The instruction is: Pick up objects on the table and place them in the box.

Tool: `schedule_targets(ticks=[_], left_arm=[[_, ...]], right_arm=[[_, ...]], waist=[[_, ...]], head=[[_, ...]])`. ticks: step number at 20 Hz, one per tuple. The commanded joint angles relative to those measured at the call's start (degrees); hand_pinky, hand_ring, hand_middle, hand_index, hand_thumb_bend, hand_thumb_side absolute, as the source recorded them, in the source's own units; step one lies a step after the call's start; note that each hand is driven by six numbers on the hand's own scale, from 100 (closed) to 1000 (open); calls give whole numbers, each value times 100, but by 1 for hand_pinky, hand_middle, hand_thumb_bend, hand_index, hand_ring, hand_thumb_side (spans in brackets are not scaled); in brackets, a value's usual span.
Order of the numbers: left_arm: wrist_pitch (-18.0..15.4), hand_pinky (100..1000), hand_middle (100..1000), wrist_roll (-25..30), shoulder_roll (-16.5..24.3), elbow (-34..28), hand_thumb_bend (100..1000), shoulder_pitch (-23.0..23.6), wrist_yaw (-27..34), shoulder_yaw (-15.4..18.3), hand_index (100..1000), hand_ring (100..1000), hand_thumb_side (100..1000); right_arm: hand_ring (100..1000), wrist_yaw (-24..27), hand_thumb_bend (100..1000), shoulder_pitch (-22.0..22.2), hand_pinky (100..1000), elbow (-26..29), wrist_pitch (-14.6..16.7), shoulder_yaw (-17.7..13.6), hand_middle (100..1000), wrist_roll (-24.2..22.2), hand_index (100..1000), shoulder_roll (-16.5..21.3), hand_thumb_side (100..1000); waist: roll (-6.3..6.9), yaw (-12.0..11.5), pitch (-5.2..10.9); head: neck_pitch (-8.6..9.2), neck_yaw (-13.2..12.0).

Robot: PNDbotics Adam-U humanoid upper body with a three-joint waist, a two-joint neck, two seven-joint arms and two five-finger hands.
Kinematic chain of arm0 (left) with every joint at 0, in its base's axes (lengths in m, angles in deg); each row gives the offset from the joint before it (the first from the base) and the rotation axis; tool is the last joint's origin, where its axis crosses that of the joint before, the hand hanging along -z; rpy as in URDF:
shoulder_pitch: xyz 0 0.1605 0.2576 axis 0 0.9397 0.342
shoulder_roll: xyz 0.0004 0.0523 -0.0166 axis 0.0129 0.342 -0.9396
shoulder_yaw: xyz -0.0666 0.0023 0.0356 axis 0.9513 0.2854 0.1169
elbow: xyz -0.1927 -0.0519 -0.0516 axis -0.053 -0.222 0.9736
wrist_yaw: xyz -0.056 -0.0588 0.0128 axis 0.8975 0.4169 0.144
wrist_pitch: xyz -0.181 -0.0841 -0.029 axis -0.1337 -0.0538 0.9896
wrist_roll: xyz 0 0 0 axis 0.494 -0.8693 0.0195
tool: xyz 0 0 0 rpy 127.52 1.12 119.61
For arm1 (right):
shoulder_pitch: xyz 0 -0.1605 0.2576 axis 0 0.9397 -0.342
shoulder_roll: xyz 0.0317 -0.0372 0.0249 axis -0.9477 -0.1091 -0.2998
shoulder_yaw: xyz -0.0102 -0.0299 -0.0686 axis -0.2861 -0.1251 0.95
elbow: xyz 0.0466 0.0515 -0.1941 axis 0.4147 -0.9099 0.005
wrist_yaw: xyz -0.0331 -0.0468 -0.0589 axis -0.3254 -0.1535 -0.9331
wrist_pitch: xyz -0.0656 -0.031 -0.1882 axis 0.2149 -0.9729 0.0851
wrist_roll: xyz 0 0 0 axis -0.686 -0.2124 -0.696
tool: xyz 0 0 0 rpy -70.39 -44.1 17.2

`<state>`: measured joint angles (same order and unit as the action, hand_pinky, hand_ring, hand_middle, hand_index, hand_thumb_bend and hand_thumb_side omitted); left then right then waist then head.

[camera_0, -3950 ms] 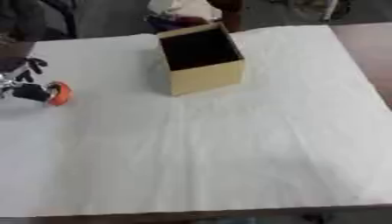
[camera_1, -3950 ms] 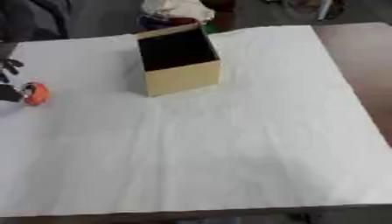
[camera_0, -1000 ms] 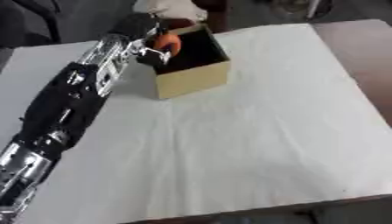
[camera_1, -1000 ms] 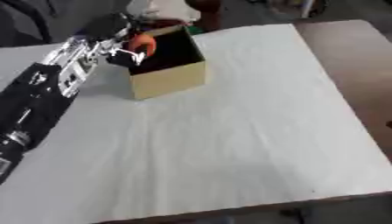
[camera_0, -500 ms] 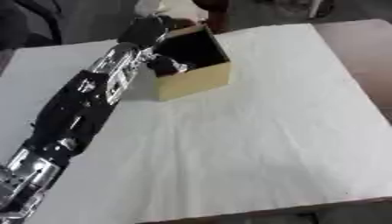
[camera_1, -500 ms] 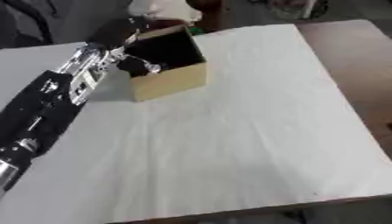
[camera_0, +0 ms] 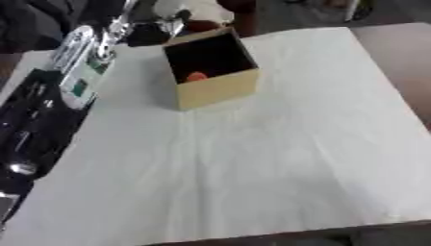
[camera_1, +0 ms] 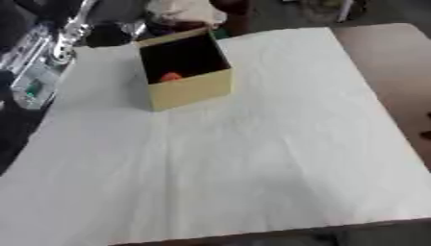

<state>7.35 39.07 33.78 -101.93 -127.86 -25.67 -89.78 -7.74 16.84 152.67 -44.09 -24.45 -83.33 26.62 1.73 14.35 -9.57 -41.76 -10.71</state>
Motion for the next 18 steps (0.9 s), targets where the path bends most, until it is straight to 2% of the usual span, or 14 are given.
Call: schedule_targets(ticks=[1,5,9,18], left_arm=[[171,778,612,-329,355,-855,345,272,665,363,834,627,603],[251,783,601,-659,297,-1551,291,985,1253,636,828,619,617],[227,788,601,-927,46,-1868,244,1503,1694,793,834,619,647],[103,789,594,-1092,-386,-2084,222,1988,1914,947,832,614,657]], right_arm=[[1000,-42,100,-22,725,116,3,-75,749,50,964,64,464],[1000,-60,100,-14,725,119,5,-96,749,74,964,49,465],[1000,-71,100,4,725,119,22,-111,749,98,964,36,466],[1000,-76,100,5,725,120,12,-123,749,105,965,9,466]], waist=[[-25,-42,49],[-38,-101,34],[-58,-167,24],[-65,-236,15]], head=[[28,50],[21,59],[-18,48],[-123,76]])
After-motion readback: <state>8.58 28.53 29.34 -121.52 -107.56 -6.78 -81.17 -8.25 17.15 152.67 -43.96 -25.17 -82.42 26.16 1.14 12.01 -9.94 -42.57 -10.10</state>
